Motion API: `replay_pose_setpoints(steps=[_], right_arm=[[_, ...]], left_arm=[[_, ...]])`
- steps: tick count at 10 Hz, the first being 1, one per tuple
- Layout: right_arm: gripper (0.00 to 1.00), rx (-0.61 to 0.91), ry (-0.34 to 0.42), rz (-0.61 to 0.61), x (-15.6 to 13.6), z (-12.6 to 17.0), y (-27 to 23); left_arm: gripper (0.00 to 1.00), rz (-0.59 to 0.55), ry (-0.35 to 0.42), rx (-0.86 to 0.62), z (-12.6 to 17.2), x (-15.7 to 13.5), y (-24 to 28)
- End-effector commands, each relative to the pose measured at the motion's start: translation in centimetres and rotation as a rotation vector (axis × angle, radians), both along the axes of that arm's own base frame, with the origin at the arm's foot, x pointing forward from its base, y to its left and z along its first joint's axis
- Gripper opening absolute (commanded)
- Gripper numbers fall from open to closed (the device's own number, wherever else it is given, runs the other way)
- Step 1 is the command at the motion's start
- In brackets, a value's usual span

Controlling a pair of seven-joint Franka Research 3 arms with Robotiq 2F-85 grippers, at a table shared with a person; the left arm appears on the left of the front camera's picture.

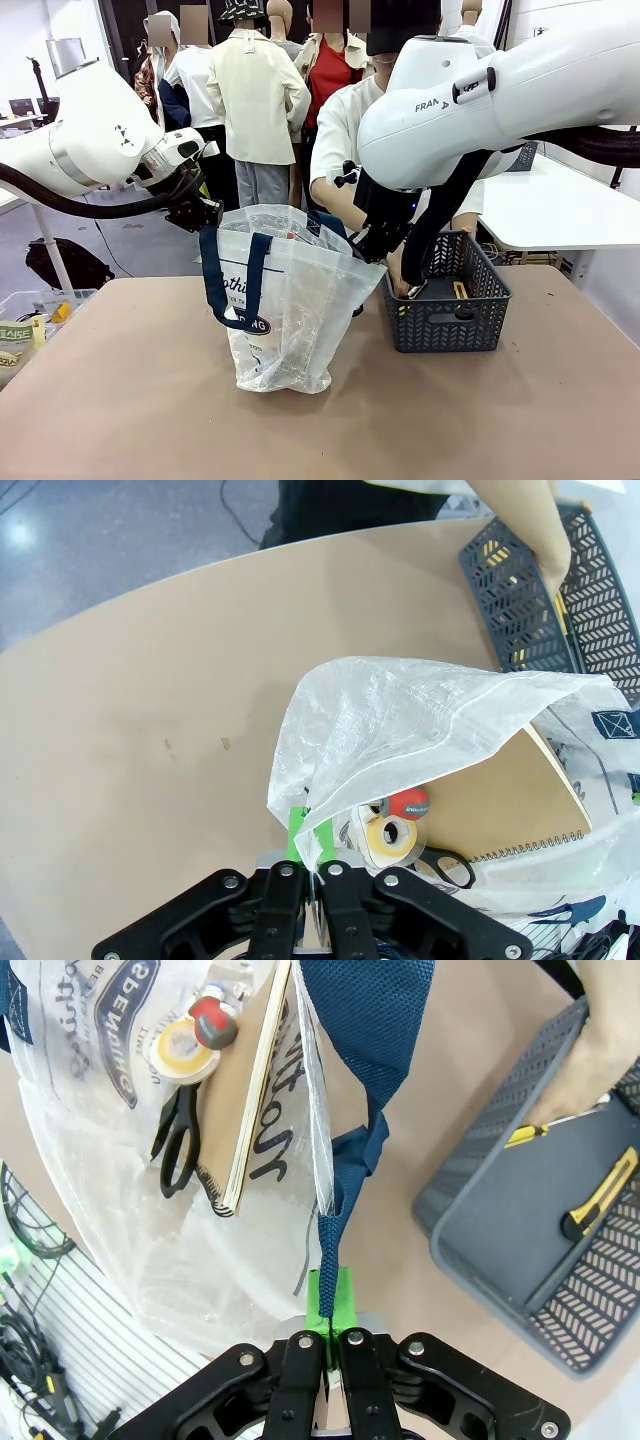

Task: Transfer purchased items from the store into the shopping bag.
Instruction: Move the Reusable shopping bag to the right side of the table.

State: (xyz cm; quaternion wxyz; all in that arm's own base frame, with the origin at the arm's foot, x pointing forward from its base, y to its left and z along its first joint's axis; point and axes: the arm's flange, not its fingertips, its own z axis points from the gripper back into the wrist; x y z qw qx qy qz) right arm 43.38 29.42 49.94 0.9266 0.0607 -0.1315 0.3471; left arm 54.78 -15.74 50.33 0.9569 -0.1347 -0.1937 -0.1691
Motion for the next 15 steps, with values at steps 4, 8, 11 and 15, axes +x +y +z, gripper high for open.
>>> replay_pose_setpoints(steps=[4, 8, 11, 15], right_arm=[[0.0, 0.006, 0.008, -0.012, -0.2, -0.17, -0.41], [0.0, 0.006, 0.008, -0.012, -0.2, -0.17, -0.41], [0.0, 0.006, 0.008, -0.012, -0.2, -0.17, -0.41], [0.0, 0.006, 0.008, -0.012, -0.2, -0.17, -0.41]], left_arm=[[0.0, 0.009, 0.004, 0.0, 0.21, -0.1, 0.32], [0.0, 0.009, 0.004, 0.0, 0.21, -0.1, 0.32], [0.0, 0.009, 0.004, 0.0, 0.21, -0.1, 0.32], [0.0, 0.009, 0.004, 0.0, 0.21, -0.1, 0.32]])
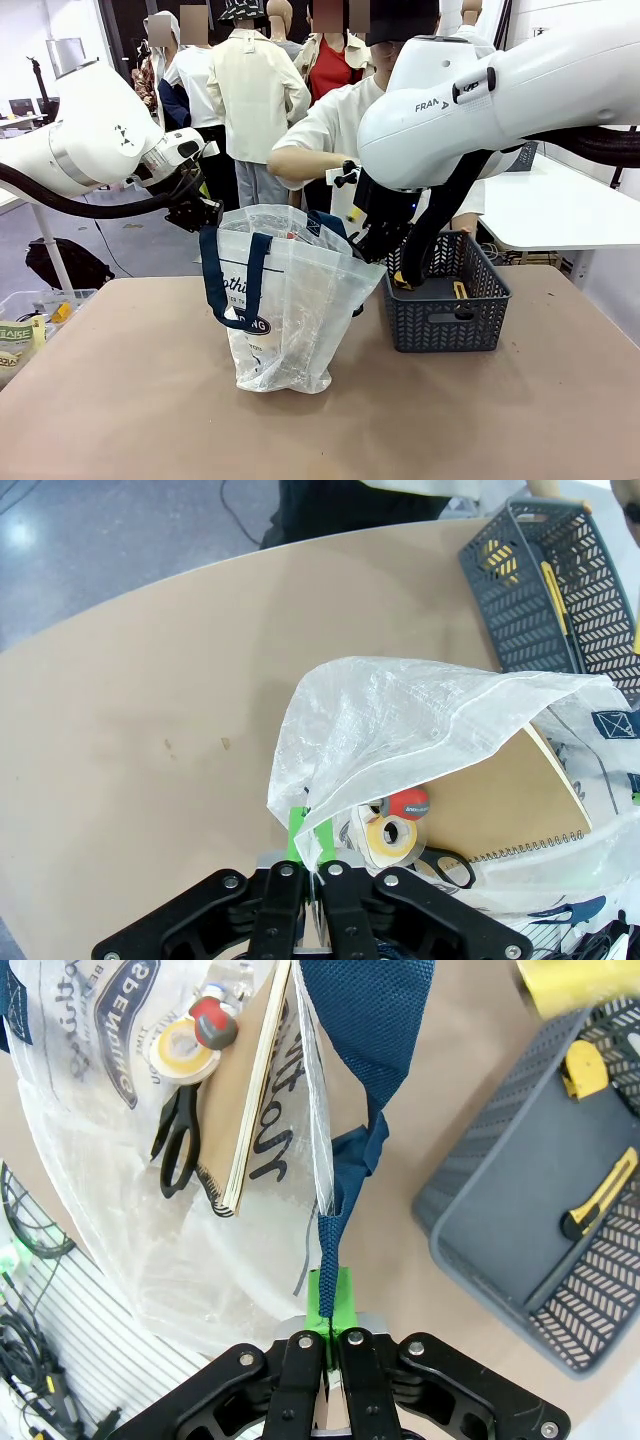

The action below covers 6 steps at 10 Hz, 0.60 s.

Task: Transfer purchased items from the store into the shopping bag.
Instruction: Move the Reusable shopping bag to the right side of the table.

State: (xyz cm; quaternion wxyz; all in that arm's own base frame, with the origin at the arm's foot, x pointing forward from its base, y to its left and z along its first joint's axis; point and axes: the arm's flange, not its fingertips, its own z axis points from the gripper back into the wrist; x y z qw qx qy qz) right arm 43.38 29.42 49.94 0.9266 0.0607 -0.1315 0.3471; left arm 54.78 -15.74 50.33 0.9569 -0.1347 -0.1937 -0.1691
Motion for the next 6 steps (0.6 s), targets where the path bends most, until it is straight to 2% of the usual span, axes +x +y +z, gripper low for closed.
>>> replay_pose_setpoints(steps=[1, 6], right_arm=[[0.0, 0.006, 0.008, -0.012, -0.2, -0.17, -0.4], [0.0, 0.006, 0.008, -0.012, -0.2, -0.17, -0.4]], left_arm=[[0.0, 0.009, 0.004, 0.0, 0.21, -0.1, 0.32], [0.0, 0.009, 0.004, 0.0, 0.21, -0.1, 0.32]])
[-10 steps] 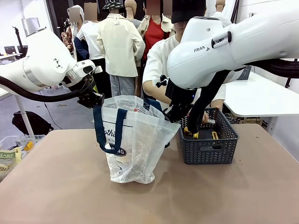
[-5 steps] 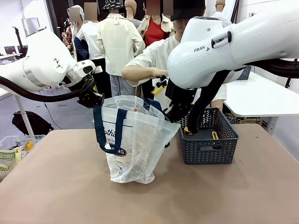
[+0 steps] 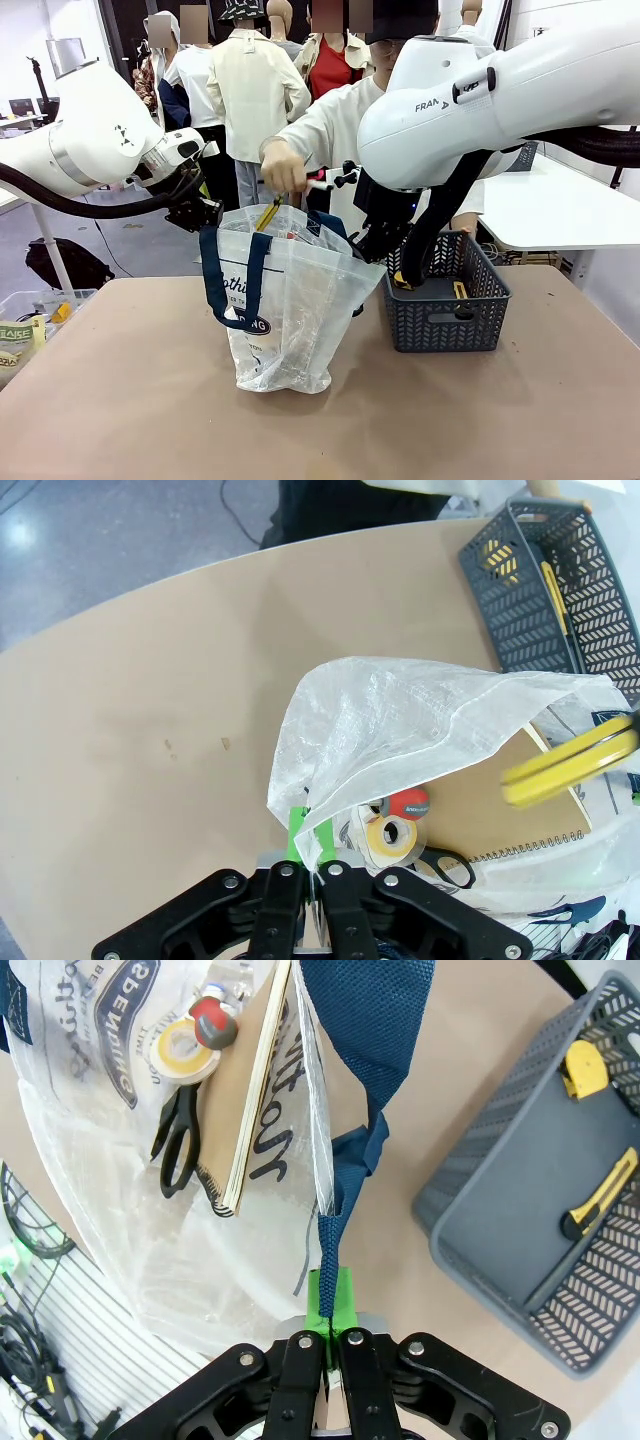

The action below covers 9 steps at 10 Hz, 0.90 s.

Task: Transfer purchased items from the store into the shopping bag.
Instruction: Move the Reusable shopping bag to the right side of the table.

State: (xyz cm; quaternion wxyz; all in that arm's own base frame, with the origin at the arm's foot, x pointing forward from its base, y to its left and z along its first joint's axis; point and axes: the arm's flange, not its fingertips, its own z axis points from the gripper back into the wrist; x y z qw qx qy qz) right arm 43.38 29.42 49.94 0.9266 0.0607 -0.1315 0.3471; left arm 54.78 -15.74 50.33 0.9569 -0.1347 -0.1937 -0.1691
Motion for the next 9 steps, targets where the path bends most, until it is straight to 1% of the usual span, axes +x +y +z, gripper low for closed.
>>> replay_pose_setpoints(steps=[1, 9], right_arm=[[0.0, 0.006, 0.008, -0.012, -0.2, -0.17, -0.4], [0.0, 0.006, 0.008, -0.012, -0.2, -0.17, -0.4]], left_arm=[[0.0, 0.009, 0.004, 0.0, 0.21, -0.1, 0.32], [0.0, 0.009, 0.004, 0.0, 0.21, -0.1, 0.32]])
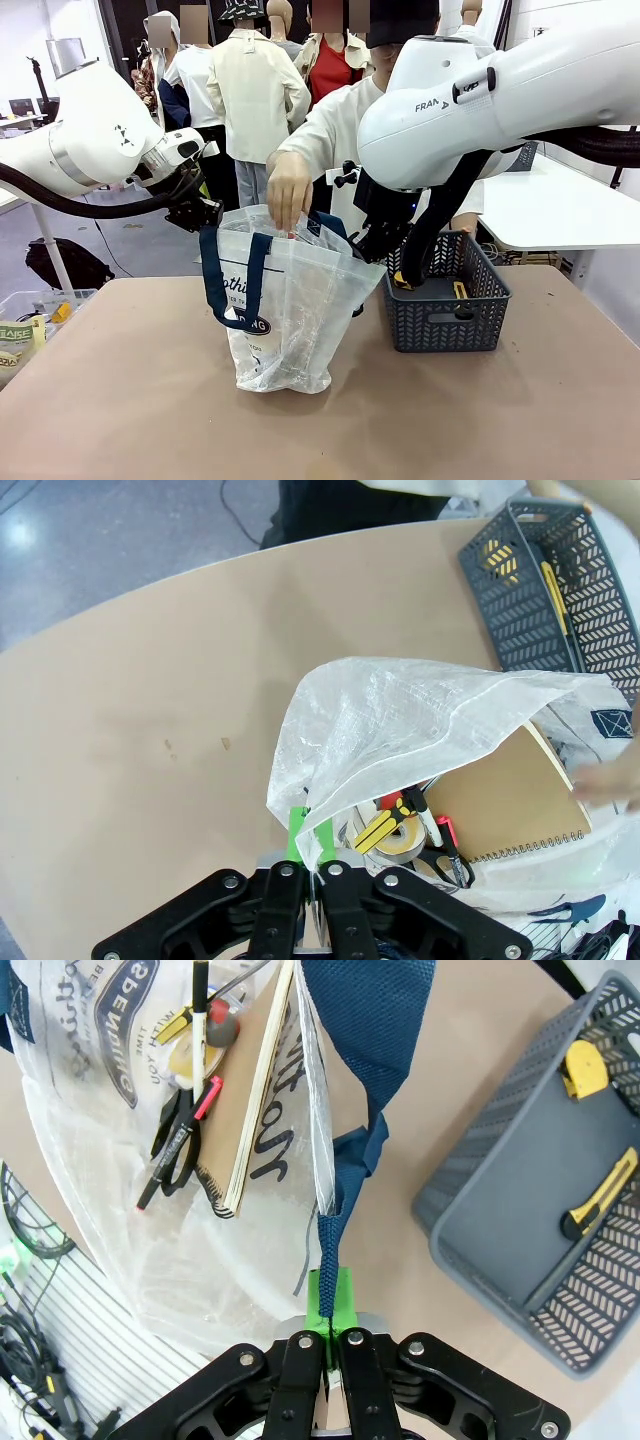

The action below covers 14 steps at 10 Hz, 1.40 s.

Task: Transfer purchased items from the store into the shopping bag.
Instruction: Move the Reusable shopping bag to the right side of the table.

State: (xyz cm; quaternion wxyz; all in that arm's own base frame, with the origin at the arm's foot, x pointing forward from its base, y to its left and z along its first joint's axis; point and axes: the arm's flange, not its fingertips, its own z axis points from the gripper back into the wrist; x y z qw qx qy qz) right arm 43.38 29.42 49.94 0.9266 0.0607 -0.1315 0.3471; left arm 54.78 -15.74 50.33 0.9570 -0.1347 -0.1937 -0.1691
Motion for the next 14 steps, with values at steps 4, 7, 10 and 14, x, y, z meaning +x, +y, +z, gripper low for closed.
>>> replay_pose_setpoints(steps=[4, 7, 10, 14], right_arm=[[0.0, 0.006, 0.008, -0.012, -0.2, -0.17, -0.4], [0.0, 0.006, 0.008, -0.012, -0.2, -0.17, -0.4], [0.0, 0.006, 0.008, -0.012, -0.2, -0.17, -0.4], [0.0, 0.006, 0.008, -0.012, -0.2, -0.17, -0.4]], left_arm=[[0.0, 0.009, 0.004, 0.0, 0.21, -0.1, 0.32], [0.0, 0.009, 0.004, 0.0, 0.21, -0.1, 0.32], [0.0, 0.009, 0.004, 0.0, 0.21, -0.1, 0.32], [0.0, 0.009, 0.004, 0.0, 0.21, -0.1, 0.32]])
